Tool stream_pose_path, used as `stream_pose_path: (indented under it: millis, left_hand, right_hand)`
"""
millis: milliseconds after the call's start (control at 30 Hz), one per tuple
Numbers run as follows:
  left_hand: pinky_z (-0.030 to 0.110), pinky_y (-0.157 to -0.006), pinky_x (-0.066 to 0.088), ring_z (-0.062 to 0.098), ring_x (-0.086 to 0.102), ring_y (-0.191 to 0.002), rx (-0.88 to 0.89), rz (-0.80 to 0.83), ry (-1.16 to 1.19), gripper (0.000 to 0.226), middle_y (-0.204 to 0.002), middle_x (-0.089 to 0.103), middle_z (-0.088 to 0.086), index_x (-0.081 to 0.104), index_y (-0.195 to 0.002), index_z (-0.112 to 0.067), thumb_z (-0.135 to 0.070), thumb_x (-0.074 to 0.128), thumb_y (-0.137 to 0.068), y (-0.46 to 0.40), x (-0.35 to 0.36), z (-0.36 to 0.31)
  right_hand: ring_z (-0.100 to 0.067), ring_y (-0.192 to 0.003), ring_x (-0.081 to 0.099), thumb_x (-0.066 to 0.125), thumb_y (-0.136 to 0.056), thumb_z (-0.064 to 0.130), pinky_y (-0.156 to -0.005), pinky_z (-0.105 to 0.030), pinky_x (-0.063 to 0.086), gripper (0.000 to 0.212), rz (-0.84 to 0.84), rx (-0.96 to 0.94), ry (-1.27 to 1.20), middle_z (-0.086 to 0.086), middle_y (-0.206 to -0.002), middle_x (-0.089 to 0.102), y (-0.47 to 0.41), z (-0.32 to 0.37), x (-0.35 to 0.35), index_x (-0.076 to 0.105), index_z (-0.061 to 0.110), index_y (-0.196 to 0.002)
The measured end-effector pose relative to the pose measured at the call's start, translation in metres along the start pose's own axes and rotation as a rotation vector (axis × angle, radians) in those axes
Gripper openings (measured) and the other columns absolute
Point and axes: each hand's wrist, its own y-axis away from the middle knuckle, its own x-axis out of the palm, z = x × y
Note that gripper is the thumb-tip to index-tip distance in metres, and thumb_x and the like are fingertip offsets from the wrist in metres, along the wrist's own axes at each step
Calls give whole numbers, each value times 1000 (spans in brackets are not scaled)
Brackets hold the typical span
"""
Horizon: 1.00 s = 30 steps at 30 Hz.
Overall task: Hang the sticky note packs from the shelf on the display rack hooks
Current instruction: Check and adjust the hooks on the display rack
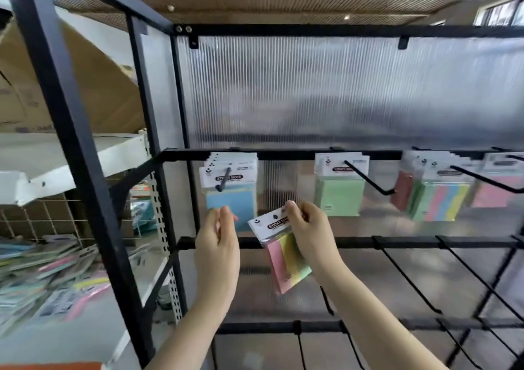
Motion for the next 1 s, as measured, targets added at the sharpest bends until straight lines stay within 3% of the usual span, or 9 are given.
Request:
stream_pose_path:
  millis: [100, 200, 300, 433, 567, 667, 833, 933, 1000]
  left_hand:
    - [20, -69, 39, 8, 47, -70, -40, 221, 34, 56, -76, 50, 8, 54, -86, 0, -53, 34, -89, 27, 18, -8]
    - [15, -62, 38, 6, 51, -66, -51, 399, 24, 63, -76, 60, 18, 57, -84, 1, -59, 39, -81, 53, 39, -21]
    - [6, -55, 40, -5, 60, -62, -98, 484, 64, 42, -70, 69, -11, 64, -81, -23, -60, 47, -74, 79, 64, -35]
    - [10, -59, 42, 8, 63, -72, -99, 494, 59, 57, -80, 70, 5, 65, -88, -11, -63, 47, -76, 108, 96, -47]
    - [5, -60, 42, -6, 62, -73, -102, 520, 91, 25, -77, 69, -19, 63, -81, -30, -51, 50, -85, 129, 122, -64]
    - [6, -58, 41, -5, 60, -65, -85, 534, 141, 26, -68, 66, -22, 63, -76, -28, -50, 50, -84, 134, 140, -77]
    - [6, -64, 44, -4, 64, -76, -28, 594, 220, 27, -82, 70, -21, 66, -86, -32, -53, 49, -81, 134, 171, -95]
    - [6, -64, 45, -4, 65, -77, 8, 625, 258, 30, -82, 71, -14, 66, -90, -32, -55, 49, -80, 131, 193, -104]
    - [9, -59, 45, -3, 64, -68, 26, 631, 268, 28, -73, 69, -16, 65, -83, -30, -54, 51, -81, 127, 207, -109]
  right_hand:
    - [-7, -55, 35, 46, -99, 33, -48, -19, 27, 38, -91, -8, -30, -1, -65, 44, 11, -10, -25, 50, 3, -77]
    - [-1, -47, 35, 46, -100, 31, -46, -13, 29, 35, -167, -9, -95, 10, -56, 41, 25, -15, -55, 47, 11, -71]
    - [2, -45, 37, 46, -100, 29, -45, -11, 30, 34, -202, 1, -123, 17, -49, 45, 41, -19, -89, 46, 13, -70]
    - [0, -46, 33, 46, -99, 30, -45, -11, 28, 37, -231, 21, -149, 17, -48, 38, 62, -23, -129, 39, 15, -67]
    - [-9, -62, 43, 51, -96, 33, -58, -23, 38, 33, -235, 32, -162, -4, -71, 49, 75, -28, -165, 50, 3, -83]
    - [-7, -63, 46, 51, -96, 31, -56, -16, 39, 30, -265, 6, -184, -7, -78, 55, 77, -28, -187, 55, 2, -89]
    - [-7, -68, 54, 54, -95, 30, -62, -19, 43, 25, -346, -45, -243, -16, -84, 64, 72, -22, -219, 60, 7, -89]
    - [-10, -71, 59, 58, -92, 28, -67, -29, 47, 17, -398, -81, -219, -6, -81, 67, 62, -18, -235, 60, 12, -87]
    - [-9, -71, 59, 58, -93, 29, -67, -29, 49, 16, -430, -109, -193, 1, -77, 66, 53, -16, -245, 60, 15, -84]
